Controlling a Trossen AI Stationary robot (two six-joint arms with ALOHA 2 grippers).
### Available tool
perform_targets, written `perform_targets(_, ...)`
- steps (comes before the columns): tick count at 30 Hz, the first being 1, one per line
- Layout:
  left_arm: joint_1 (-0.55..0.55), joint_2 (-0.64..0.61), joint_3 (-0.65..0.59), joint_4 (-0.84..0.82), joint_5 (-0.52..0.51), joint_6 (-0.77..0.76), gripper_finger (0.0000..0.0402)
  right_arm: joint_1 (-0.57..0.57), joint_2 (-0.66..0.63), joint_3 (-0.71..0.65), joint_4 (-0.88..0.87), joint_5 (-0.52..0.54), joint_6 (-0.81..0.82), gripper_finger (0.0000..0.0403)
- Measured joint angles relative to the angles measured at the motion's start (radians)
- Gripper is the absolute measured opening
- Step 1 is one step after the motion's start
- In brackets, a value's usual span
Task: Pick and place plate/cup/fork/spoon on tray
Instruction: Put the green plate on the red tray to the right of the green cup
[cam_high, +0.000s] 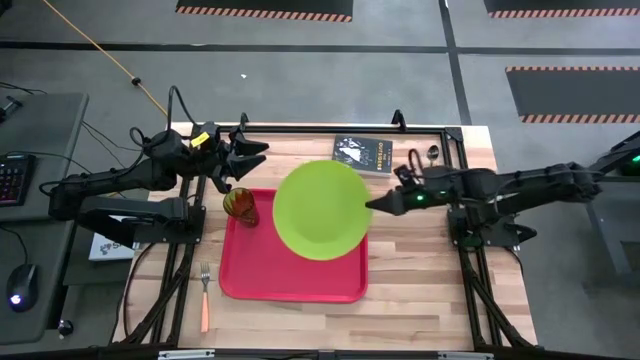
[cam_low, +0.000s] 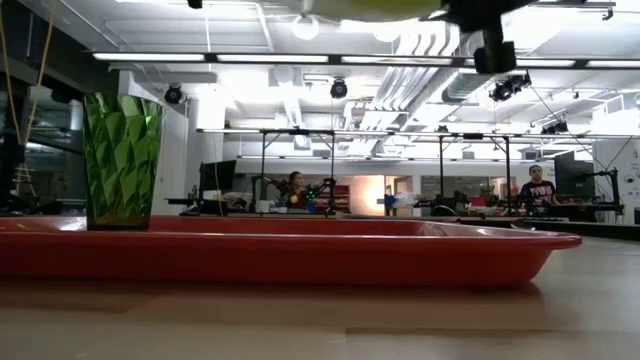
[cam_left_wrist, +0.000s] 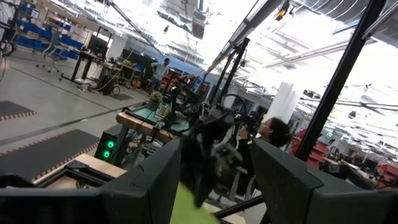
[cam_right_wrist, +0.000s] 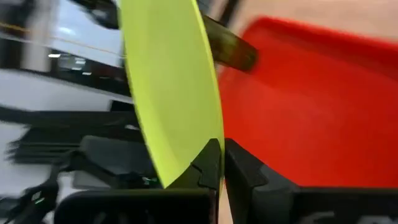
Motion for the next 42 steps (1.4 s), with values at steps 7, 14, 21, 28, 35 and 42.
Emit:
perform_targets(7, 0.0, 0.0, 0.0, 0.0, 0.0, 0.0, 0.0188, -0.009, 0.221, 0.147, -0.265, -0.038, -0.027, 0.0)
perform_targets(14, 0.0, 0.0, 0.0, -0.001, 0.0, -0.002, 0.0188, -0.009, 0.387, 0.147, -0.21, -0.047, -0.006, 0.0)
perform_targets(21, 0.0, 0.0, 0.0, -0.001, 0.0, -0.002, 0.0188, -0.008, 0.483, 0.135, -0.174, -0.043, 0.048, 0.0)
perform_targets(28, 0.0, 0.0, 0.0, -0.001, 0.0, -0.002, 0.0188, -0.009, 0.553, 0.135, -0.176, -0.039, 0.091, 0.0)
perform_targets(35, 0.0, 0.0, 0.0, -0.001, 0.0, -0.002, 0.0188, -0.009, 0.625, 0.135, -0.17, -0.04, 0.095, 0.0)
perform_targets(42, 0.0, 0.0, 0.0, -0.001, 0.0, -0.002, 0.0188, -0.01, 0.652, 0.135, -0.166, -0.036, 0.094, 0.0)
